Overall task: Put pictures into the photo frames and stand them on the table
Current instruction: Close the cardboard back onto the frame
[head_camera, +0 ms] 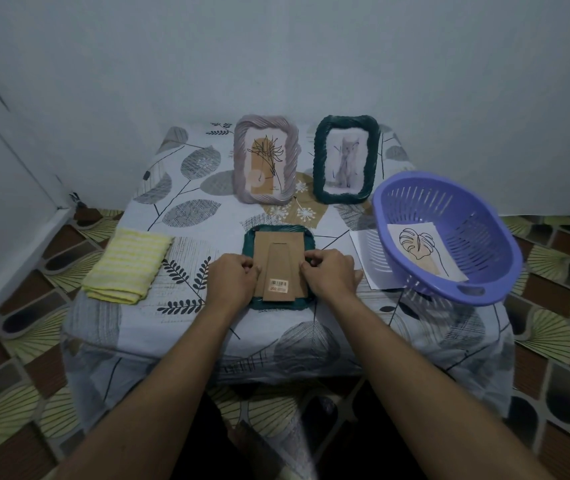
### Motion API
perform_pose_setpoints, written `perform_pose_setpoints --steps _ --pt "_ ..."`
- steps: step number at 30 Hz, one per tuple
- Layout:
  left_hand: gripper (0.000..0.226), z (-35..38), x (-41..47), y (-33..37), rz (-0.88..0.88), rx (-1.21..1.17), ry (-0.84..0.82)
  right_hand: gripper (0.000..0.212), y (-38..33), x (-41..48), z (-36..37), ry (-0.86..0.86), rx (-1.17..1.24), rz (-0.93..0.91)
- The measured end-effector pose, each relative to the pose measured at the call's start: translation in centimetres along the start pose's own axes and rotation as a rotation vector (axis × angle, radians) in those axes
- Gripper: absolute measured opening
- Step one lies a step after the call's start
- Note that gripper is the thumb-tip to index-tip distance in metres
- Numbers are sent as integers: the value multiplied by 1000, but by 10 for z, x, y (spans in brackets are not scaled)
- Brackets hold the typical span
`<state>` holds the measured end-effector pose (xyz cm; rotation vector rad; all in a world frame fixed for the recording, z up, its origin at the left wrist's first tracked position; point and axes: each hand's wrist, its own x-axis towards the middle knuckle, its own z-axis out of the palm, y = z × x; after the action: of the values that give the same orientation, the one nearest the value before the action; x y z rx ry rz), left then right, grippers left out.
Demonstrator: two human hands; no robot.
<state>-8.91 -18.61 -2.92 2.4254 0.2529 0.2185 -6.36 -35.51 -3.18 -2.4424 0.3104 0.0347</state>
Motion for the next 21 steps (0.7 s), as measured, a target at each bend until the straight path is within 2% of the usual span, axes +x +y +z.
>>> perform_pose_setpoints --steps 8,15,21 --pt "21 1 1 2 -34 -33 24 34 1 1 2 1 4 3" --pt "21 6 6 -4 -103 -95 1 33 1 0 4 -3 107 12" --pt "17 0 13 -7 -129 -110 -49 36 0 -1 6 9 45 -13"
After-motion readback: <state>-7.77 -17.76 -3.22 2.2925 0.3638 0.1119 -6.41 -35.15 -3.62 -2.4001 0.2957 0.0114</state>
